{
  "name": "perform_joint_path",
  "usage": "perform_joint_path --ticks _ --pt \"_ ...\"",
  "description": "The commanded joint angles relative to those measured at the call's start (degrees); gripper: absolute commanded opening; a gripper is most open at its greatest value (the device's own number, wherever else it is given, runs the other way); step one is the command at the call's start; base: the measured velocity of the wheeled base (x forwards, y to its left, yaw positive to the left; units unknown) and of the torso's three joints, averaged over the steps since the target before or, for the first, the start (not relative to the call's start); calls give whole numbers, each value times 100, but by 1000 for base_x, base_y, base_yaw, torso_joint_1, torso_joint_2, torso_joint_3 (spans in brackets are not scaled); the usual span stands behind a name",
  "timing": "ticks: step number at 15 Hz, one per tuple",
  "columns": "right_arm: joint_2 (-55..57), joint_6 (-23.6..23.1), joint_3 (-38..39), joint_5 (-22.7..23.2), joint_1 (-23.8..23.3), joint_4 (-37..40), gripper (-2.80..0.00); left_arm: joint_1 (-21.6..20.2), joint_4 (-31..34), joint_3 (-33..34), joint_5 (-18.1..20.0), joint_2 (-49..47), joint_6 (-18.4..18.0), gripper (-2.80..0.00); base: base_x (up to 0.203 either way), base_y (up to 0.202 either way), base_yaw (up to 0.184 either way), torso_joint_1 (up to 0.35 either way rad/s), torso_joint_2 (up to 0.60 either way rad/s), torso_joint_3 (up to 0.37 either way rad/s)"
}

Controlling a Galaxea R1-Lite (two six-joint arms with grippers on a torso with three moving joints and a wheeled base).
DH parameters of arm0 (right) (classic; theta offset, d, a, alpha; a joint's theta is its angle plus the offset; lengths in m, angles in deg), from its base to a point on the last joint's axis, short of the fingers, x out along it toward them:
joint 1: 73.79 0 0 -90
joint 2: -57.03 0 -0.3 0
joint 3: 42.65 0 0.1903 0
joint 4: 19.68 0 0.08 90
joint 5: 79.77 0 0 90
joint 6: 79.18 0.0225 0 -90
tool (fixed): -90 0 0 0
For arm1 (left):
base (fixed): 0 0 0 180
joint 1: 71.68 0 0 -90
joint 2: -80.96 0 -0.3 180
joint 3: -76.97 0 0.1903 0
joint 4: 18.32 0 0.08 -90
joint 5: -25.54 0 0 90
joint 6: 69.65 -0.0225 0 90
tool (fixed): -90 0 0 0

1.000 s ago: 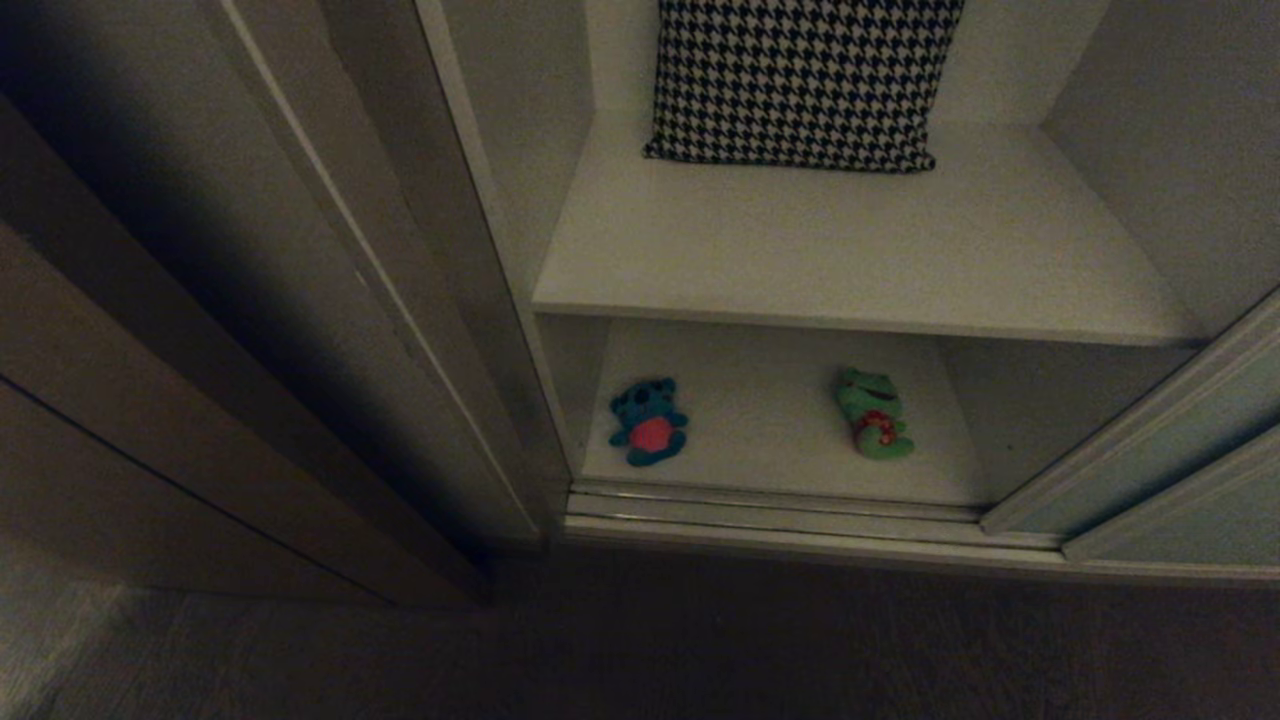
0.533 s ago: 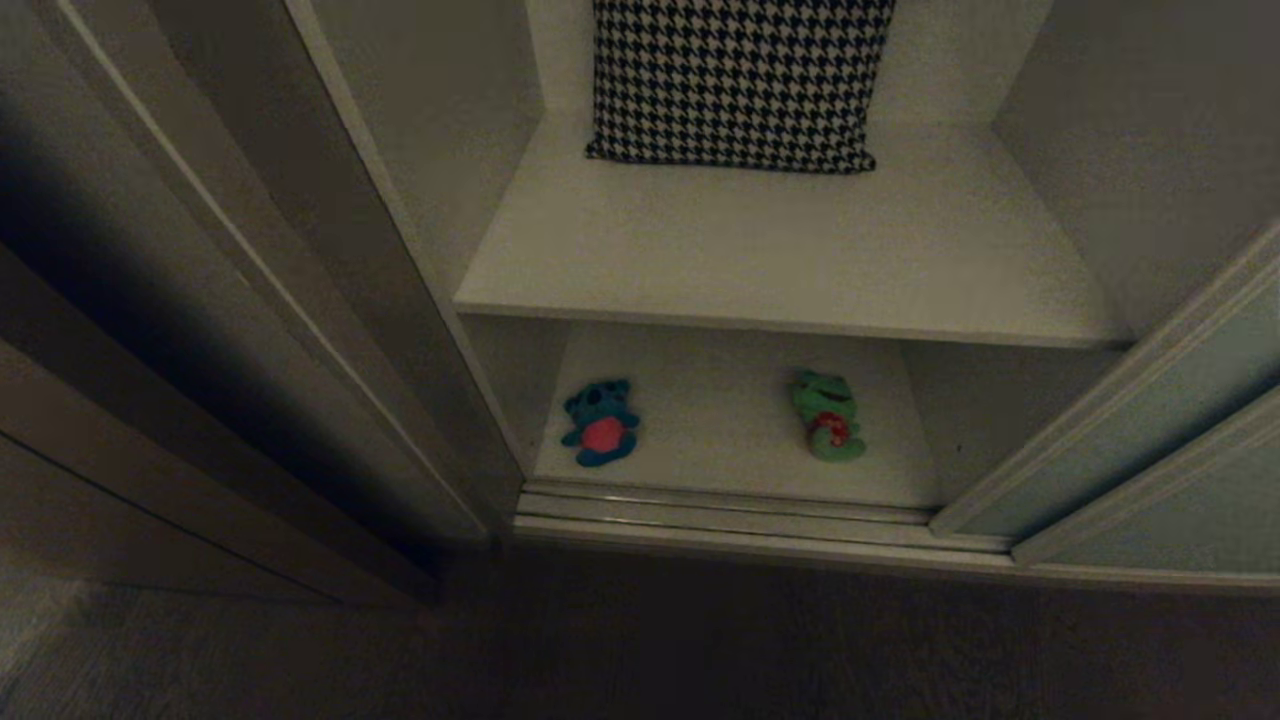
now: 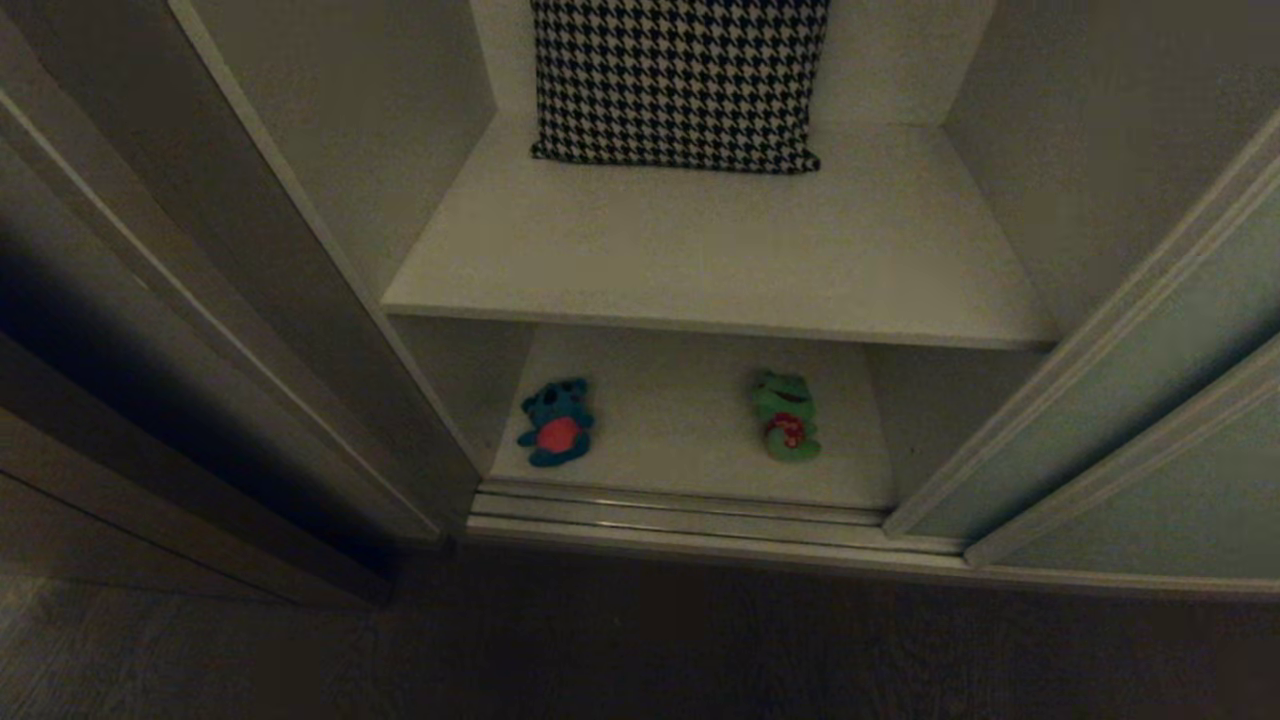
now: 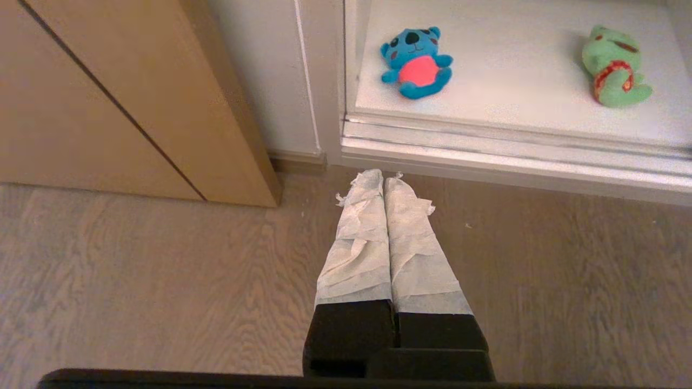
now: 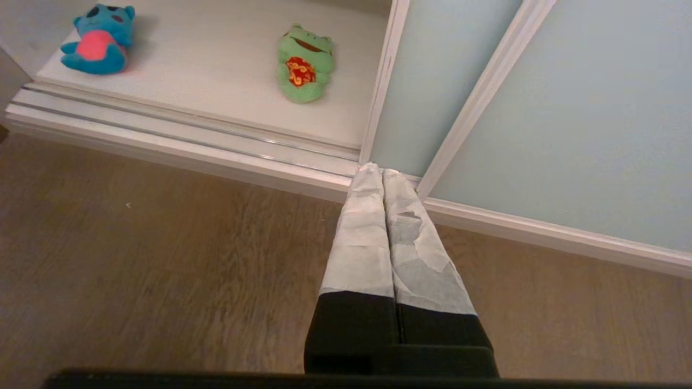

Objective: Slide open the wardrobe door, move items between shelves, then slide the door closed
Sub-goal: Close the door

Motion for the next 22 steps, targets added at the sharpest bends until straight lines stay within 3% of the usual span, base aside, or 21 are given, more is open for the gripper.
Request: perform_joint_path --ticks 1,19,22 --pt "-1 -4 1 2 -2 0 -280 0 -2 4 -1 -3 0 -280 0 0 0 0 0 0" --pt "-1 -39 9 2 -2 0 -280 0 1 3 -1 1 0 -280 0 0 0 0 0 0" --pt "9 34 -120 -69 7 284 -280 0 1 0 -1 1 0 -280 0 0 0 0 0 0"
